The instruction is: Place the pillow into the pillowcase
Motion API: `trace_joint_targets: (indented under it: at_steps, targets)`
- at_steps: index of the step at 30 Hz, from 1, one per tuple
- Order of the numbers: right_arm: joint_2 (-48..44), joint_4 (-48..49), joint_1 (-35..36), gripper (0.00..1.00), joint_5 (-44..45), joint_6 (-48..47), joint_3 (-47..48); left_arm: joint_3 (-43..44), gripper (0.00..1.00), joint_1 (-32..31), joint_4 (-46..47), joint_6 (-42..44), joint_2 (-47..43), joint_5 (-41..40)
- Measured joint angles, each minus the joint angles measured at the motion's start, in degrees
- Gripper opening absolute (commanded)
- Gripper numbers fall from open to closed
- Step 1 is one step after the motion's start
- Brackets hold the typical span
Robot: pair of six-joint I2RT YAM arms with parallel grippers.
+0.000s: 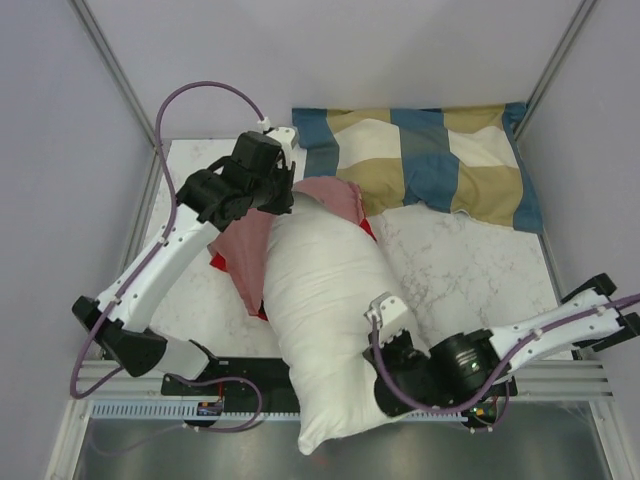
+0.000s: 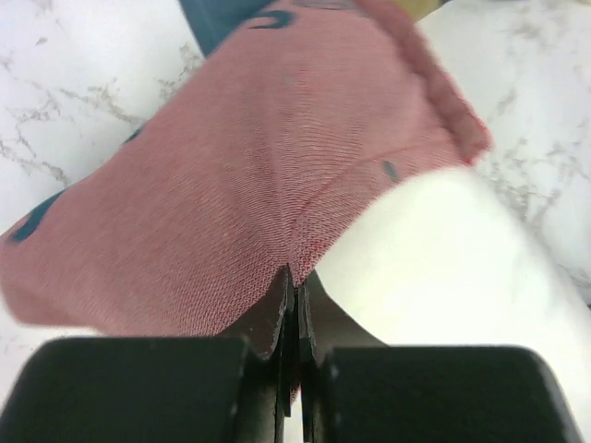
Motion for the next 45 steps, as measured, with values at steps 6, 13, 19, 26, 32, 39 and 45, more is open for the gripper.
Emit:
trace_joint_targets:
  at_steps: [6, 13, 19, 26, 32, 39, 45]
  targets:
    - [-11.1, 11.3, -22.2, 0.00, -7.0, -20.0, -3.7, 0.0, 0.02, -2.1, -0.4, -0.1, -6.4, 0.7]
    - [7.1, 18.1, -44.4, 0.11, -19.1, -42.9, 3.2, -2.6, 0.02, -3.1, -1.8, -1.0, -10.8, -2.2]
    - [7.0, 22.0, -52.1, 0.70, -22.4, -49.6, 5.2, -8.7, 0.02, -3.2, -1.0, -1.0, -10.4, -5.5]
    - [-10.2, 26.4, -60.7, 0.96, -24.5, -45.6, 3.7, -14.8, 0.02, -4.3, 0.3, -3.5, -3.5, -6.6]
    - [-19.1, 26.5, -76.7, 0.98, -32.6, -41.0, -4.4, -19.3, 0.02, -5.3, 6.6, -7.6, -0.6, -5.8]
    - [-14.7, 27.8, -85.2, 0.98, -51.1, -42.1, -11.4, -22.3, 0.02, -5.5, 9.9, -8.9, -2.6, -5.8]
    - [-5.9, 31.2, -78.2, 0.77, -52.5, -46.8, -10.2, -21.5, 0.02, -7.5, 9.4, -8.8, -3.4, -7.0]
